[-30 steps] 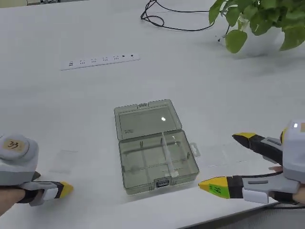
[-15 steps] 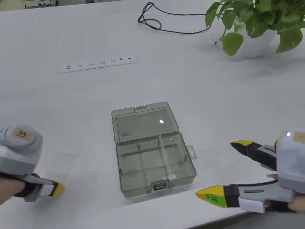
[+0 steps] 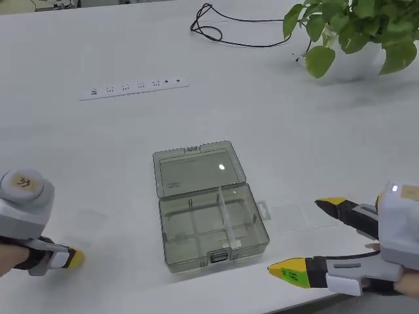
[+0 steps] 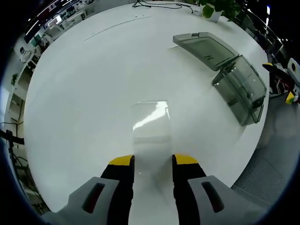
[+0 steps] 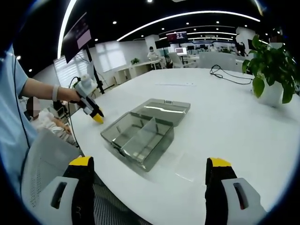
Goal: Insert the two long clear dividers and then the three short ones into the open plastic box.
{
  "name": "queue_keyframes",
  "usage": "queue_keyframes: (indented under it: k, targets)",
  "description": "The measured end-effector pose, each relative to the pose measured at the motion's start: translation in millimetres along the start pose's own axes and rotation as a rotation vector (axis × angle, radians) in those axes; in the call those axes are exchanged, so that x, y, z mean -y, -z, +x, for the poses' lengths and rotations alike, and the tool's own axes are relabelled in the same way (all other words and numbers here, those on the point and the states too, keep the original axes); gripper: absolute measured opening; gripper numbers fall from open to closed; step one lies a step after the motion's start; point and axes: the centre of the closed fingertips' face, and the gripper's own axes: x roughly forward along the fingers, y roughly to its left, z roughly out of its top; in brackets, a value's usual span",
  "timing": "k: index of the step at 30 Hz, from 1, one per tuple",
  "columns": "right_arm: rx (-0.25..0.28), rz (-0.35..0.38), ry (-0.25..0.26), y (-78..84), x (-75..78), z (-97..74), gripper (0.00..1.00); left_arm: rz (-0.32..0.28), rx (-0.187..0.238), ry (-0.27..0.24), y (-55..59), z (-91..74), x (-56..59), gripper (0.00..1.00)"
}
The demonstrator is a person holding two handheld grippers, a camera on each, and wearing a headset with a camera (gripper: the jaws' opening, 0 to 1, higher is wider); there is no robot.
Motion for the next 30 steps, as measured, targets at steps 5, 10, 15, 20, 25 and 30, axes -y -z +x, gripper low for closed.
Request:
queue_keyframes:
  k: [5, 10, 15, 20, 25, 30]
  targets:
    - [-0.006, 0.002, -0.005, 2.1, -2.2, 1.5, 0.99, -0.007, 0.018, 0.005, 0.9, -0.6, 0.1, 0.3]
    - [-0.013, 0.009, -0.007, 3.4, -1.7, 2.8, 0.99, -0.044, 0.052, 0.019, 0.1, -1.9, -1.9, 0.3]
    - [0.004, 0.032, -0.008, -0.2, -3.4, 3.1, 0.98, -0.08, 0.079, 0.021, -1.4, -5.1, -5.8, 0.3]
    - [0.003, 0.046, 0.003, -1.6, -4.6, 3.0, 0.96, -0.102, 0.109, 0.031, -4.1, -8.6, -4.6, 0.3]
    - [0.007, 0.064, 0.01, -6.9, -6.3, 2.9, 0.96, -0.116, 0.151, 0.048, -10.9, -16.5, 0.8, 0.3]
    - [0.016, 0.08, 0.005, -14.9, -5.4, 5.4, 0.95, -0.163, 0.227, 0.113, -27.1, -26.0, 16.2, 0.3]
